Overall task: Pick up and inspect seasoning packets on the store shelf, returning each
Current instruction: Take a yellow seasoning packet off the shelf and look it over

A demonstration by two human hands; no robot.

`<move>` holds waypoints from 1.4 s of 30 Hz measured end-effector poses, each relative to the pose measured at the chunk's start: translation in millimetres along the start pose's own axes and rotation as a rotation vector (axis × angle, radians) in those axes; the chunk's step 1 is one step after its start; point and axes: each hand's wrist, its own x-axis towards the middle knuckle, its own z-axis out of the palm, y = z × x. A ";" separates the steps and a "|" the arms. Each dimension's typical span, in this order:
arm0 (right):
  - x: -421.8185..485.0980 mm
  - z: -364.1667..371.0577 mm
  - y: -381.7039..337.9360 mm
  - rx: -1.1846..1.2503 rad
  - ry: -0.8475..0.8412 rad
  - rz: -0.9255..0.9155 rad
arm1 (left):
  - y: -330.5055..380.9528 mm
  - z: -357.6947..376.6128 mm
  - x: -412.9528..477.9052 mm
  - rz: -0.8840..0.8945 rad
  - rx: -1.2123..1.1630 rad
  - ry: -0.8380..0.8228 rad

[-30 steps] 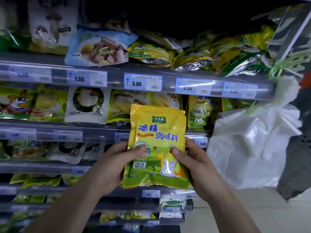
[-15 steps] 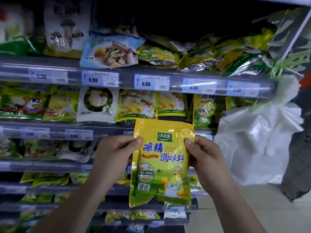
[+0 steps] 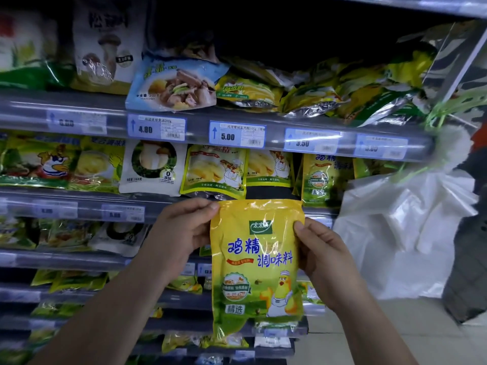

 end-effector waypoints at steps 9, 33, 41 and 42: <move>-2.9 -13.4 14.2 -0.147 -0.422 0.185 | -7.4 4.3 17.0 -0.134 -0.306 0.068; 47.0 -72.6 -15.3 0.001 0.019 -0.052 | -26.0 70.3 30.1 -0.030 0.303 -0.140; 58.5 -89.0 -27.5 -0.023 0.006 -0.066 | -36.9 82.7 49.1 -0.074 0.109 -0.073; 60.1 -89.1 -30.9 -0.068 0.003 -0.081 | -36.0 85.7 51.7 -0.027 0.198 -0.016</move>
